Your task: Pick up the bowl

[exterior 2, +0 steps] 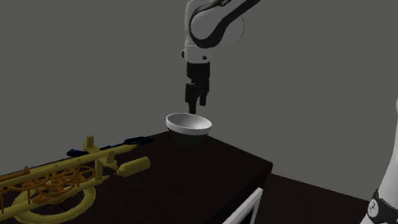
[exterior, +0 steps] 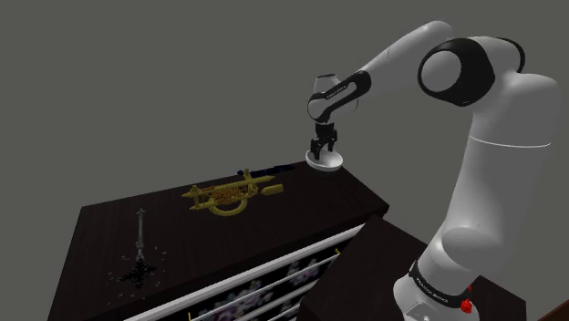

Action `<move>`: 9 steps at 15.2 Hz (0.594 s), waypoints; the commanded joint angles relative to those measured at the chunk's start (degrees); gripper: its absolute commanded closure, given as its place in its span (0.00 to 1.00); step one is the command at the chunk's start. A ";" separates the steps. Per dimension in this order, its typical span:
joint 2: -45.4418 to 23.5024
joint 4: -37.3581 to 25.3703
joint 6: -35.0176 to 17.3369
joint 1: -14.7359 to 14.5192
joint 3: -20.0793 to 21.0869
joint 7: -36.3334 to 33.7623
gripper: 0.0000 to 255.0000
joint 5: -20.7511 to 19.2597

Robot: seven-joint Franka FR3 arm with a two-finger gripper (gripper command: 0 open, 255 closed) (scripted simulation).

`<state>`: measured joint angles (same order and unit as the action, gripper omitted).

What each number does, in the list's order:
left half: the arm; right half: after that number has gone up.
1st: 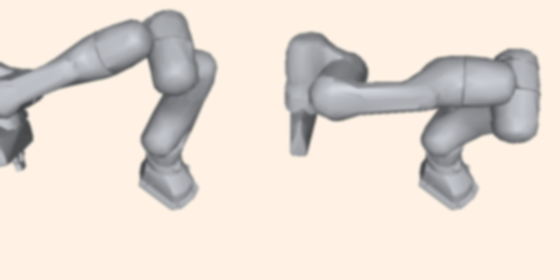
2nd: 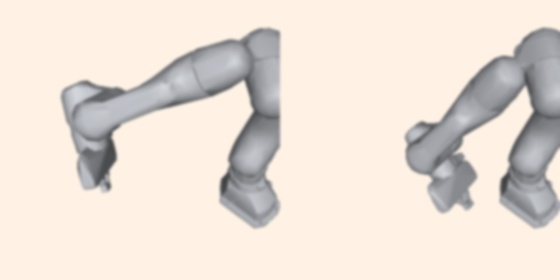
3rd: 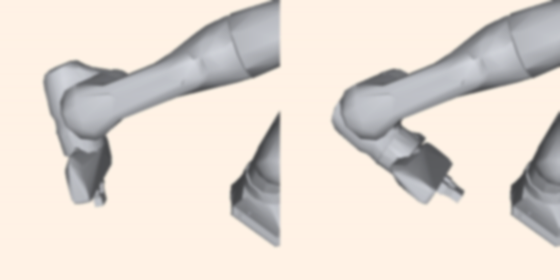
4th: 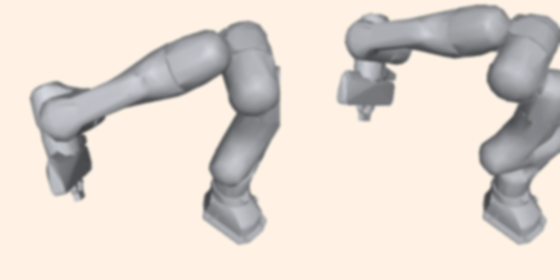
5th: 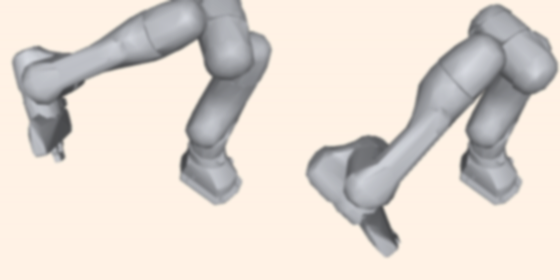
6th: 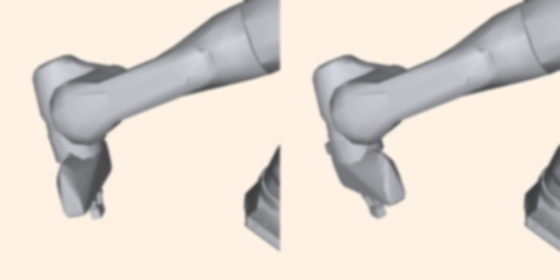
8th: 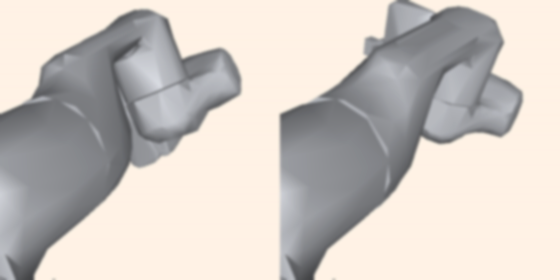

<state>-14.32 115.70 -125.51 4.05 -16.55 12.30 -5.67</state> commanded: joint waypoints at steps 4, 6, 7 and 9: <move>-11.88 -10.75 -1.35 2.51 0.70 3.20 0.00 2.99; -16.29 -15.27 -1.33 3.63 1.11 4.18 0.00 3.87; -16.75 -15.16 -1.90 3.70 1.19 4.15 0.00 3.94; -17.69 -14.97 -3.02 3.82 1.34 4.11 0.00 4.10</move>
<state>-31.21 101.26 -128.21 7.66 -15.30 16.28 -1.73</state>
